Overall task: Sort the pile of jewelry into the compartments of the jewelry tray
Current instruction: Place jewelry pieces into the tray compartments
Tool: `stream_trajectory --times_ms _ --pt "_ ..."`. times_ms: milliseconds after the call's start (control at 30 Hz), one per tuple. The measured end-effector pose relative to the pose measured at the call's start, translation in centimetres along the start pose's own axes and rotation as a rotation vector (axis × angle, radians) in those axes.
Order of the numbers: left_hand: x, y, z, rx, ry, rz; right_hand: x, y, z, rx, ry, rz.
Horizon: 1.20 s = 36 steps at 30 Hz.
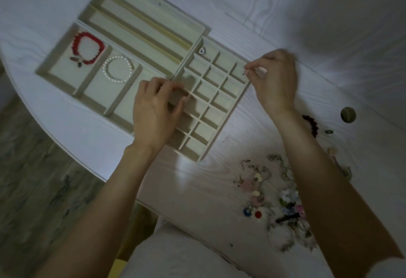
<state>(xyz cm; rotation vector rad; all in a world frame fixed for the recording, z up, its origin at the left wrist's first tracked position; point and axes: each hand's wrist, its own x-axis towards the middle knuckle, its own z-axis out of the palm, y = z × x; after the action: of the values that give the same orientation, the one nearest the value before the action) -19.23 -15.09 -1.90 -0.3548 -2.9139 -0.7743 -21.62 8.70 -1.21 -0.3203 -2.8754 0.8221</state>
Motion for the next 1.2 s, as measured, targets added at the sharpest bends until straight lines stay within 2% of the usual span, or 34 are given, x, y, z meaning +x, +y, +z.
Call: stream_trajectory --times_ms 333,500,700,833,1033,1200 --pt "0.3 -1.5 -0.4 -0.105 -0.01 -0.14 -0.7 0.4 -0.2 -0.071 0.042 -0.114" --pt "0.4 -1.6 -0.7 -0.143 0.013 -0.152 -0.8 0.5 -0.2 -0.187 -0.077 -0.231" --pt "0.5 -2.0 -0.4 -0.153 0.037 -0.133 -0.8 -0.1 1.1 -0.152 -0.135 -0.155" --pt "0.5 -1.9 -0.2 -0.151 0.03 -0.132 -1.0 -0.2 1.3 -0.049 -0.064 -0.071" --pt "0.6 -1.9 -0.4 -0.131 0.019 -0.123 -0.6 -0.5 1.2 -0.22 -0.023 -0.131" --pt "0.4 -1.4 -0.5 -0.051 0.045 -0.125 -1.0 -0.6 1.2 -0.131 -0.006 -0.085"
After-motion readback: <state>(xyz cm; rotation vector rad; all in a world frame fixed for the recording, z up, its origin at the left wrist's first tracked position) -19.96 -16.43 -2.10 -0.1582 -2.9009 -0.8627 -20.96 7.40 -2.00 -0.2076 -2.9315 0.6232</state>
